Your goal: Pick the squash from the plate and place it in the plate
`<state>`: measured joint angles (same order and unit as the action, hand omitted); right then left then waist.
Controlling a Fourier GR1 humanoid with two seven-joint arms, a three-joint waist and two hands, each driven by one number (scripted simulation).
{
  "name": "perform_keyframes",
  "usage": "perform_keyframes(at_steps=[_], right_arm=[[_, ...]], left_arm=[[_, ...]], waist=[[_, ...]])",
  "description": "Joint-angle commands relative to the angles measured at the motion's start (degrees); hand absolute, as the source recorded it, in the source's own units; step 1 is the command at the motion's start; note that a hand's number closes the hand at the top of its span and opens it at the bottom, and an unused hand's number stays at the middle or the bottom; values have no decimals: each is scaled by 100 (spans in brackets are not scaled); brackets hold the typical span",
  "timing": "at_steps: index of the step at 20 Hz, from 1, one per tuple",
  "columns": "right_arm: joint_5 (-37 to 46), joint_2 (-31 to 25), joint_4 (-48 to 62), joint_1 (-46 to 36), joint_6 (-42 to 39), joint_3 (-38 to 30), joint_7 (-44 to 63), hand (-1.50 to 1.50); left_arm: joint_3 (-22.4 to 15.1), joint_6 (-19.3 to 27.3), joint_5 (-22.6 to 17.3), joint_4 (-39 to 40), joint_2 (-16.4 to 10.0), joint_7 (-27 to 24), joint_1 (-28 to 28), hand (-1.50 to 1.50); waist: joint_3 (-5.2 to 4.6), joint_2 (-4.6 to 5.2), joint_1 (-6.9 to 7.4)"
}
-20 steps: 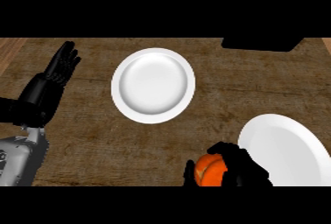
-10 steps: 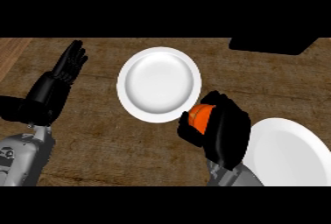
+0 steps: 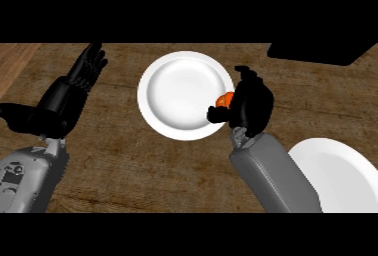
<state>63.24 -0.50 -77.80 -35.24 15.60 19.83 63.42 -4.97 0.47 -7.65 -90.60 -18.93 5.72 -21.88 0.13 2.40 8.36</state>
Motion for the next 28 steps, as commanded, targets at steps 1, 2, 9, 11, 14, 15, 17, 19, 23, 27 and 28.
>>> perform_keyframes(at_steps=[1,2,9,11,14,15,17,19,23,27,28], right_arm=[[-633,47,772,-603,1224,-92,487,-150],[-556,47,943,-807,1348,-369,337,-150],[-592,48,1561,-1461,3098,-553,48,-150],[-856,48,1809,-1606,3525,-561,-124,-150],[-971,48,2010,-1661,4242,-411,-49,-150],[-879,48,2106,-1719,4465,-346,140,-150],[-1014,48,2051,-1649,4771,-109,287,-150],[-879,49,2079,-1334,5224,205,342,-150],[-564,49,1137,-870,5102,527,676,-150],[-20,49,721,35,5470,1149,842,-150],[56,49,352,157,4964,775,704,-150]], left_arm=[[-3,-16,16,120,16,24,-71,0],[-90,46,89,25,69,37,-22,0],[-21,-40,37,73,15,28,34,0],[-25,2,71,83,41,64,-12,0],[204,-77,-52,268,-86,86,-42,0],[143,3,26,370,15,45,-79,0],[34,125,197,160,70,-46,310,0],[309,69,79,188,-109,18,165,0],[522,22,6,153,-208,-71,469,0],[689,-171,-23,312,-288,-332,650,0],[503,58,118,-93,-106,-22,674,0]], waist=[[2,-6,27],[4,1,70],[-6,-57,12],[-5,-76,-81],[-11,-114,-251],[-14,-116,-293],[-14,-189,-373],[-14,-208,-512],[-18,-301,-800],[-18,-275,-823],[-15,-281,-861]])
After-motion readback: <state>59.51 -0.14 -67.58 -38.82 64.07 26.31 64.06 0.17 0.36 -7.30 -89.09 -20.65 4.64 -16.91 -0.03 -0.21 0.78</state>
